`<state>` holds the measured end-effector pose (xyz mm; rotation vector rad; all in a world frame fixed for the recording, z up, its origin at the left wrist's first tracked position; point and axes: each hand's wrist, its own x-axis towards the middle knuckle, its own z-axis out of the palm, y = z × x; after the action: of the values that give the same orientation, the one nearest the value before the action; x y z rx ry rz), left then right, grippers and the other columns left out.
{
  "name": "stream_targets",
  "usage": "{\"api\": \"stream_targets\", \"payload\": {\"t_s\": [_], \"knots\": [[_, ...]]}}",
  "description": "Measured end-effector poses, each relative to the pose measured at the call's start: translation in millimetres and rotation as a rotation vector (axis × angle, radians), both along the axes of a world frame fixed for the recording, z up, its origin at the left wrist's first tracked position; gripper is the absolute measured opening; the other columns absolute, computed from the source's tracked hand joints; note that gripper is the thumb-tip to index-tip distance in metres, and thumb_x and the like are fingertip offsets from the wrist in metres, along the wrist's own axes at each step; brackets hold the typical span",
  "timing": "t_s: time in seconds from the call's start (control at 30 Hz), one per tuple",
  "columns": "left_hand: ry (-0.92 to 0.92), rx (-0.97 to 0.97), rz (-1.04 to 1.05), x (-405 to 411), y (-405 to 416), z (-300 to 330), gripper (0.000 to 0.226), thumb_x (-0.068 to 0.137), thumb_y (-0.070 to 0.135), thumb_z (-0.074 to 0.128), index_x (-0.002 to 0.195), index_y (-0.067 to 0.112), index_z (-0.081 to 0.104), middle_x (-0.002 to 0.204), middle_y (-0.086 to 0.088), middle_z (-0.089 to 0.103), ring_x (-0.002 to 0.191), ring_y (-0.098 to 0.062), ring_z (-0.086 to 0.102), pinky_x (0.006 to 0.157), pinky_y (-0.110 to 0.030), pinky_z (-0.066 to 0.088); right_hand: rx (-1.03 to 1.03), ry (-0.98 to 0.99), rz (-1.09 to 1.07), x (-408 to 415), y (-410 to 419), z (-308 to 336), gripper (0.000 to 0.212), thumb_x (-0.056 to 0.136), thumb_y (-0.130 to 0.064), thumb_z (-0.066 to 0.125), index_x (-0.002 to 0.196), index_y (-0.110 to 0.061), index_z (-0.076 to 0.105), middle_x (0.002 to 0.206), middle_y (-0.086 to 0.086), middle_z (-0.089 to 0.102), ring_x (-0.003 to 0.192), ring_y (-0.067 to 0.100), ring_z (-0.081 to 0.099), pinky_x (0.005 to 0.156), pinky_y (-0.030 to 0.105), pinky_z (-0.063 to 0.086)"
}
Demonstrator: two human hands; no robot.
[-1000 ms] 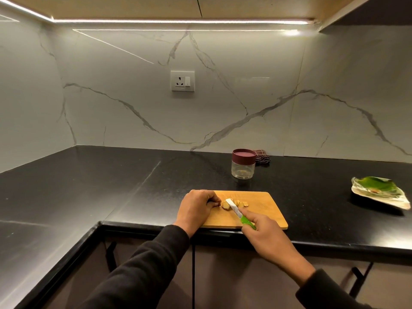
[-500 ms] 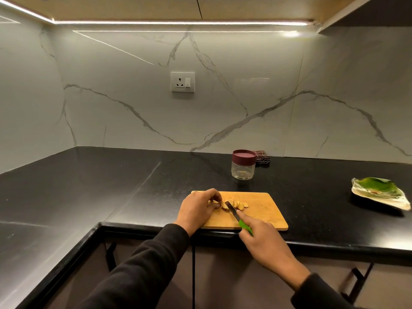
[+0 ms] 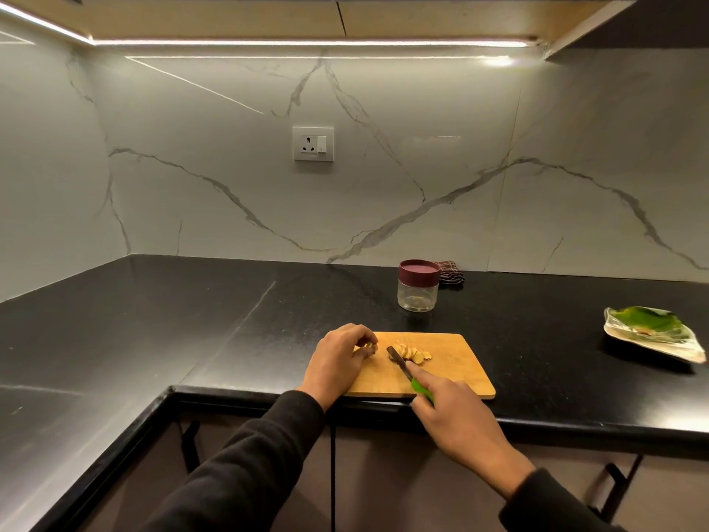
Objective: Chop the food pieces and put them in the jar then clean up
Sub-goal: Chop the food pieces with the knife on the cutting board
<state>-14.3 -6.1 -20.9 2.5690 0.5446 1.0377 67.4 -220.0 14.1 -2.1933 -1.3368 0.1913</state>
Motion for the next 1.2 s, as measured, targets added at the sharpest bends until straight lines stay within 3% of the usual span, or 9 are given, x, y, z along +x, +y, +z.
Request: {"api": "stream_targets", "payload": {"t_s": [0.1,0.4,0.6,0.8,1.0,1.2], "knots": [[0.014,-0.040,-0.001,0,1,-1,0.016,0.092,0.016,0.071,0.106,0.022,0.073,0.101,0.010,0.069,0.090,-0.004,0.062,0.080,-0.012,0.050,-0.015,-0.010,0.007,-1,-2,-1,0.053,0.105,-0.032,0.043,0.155,-0.042,0.027,0.082,-0.011,0.054,0.064,0.005,0.050,0.049,0.018,0.036],[0.028,-0.050,0.015,2,3,-2,0.024,0.097,0.013,0.063,0.117,0.022,0.072,0.112,0.007,0.072,0.102,-0.005,0.066,0.092,-0.021,0.054,-0.037,-0.025,0.018,4,0,-3,0.055,0.105,-0.032,0.044,0.155,-0.042,0.026,0.082,-0.012,0.055,0.066,0.006,0.052,0.050,0.018,0.033],[0.102,-0.036,0.024,3,3,-1,0.023,0.092,0.035,0.069,0.111,0.023,0.074,0.111,0.010,0.067,0.095,-0.002,0.061,0.087,-0.021,0.054,-0.045,0.005,0.029,9,0,-8,0.056,0.104,-0.033,0.044,0.155,-0.045,0.024,0.084,-0.010,0.059,0.066,0.006,0.053,0.051,0.018,0.035],[0.076,-0.040,0.018,2,2,1,0.015,0.093,0.023,0.069,0.106,0.023,0.076,0.108,0.009,0.069,0.094,-0.004,0.062,0.087,-0.020,0.053,-0.048,0.010,0.039,12,1,-9,0.055,0.105,-0.033,0.044,0.155,-0.044,0.026,0.082,-0.010,0.058,0.064,0.006,0.051,0.049,0.018,0.036],[0.049,-0.112,-0.023,0,3,1,0.024,0.092,0.013,0.070,0.114,0.024,0.072,0.111,0.011,0.071,0.100,0.001,0.063,0.093,-0.017,0.052,-0.051,0.007,0.042,13,1,-8,0.055,0.105,-0.034,0.044,0.155,-0.045,0.026,0.082,-0.009,0.059,0.064,0.006,0.052,0.049,0.019,0.036],[0.112,-0.043,0.067,2,2,2,0.027,0.091,0.035,0.071,0.116,0.026,0.071,0.114,0.011,0.066,0.104,-0.005,0.058,0.091,-0.024,0.052,-0.063,-0.002,0.030,12,3,-9,0.054,0.105,-0.034,0.043,0.155,-0.045,0.025,0.083,-0.010,0.058,0.067,0.006,0.052,0.051,0.019,0.036]]}}
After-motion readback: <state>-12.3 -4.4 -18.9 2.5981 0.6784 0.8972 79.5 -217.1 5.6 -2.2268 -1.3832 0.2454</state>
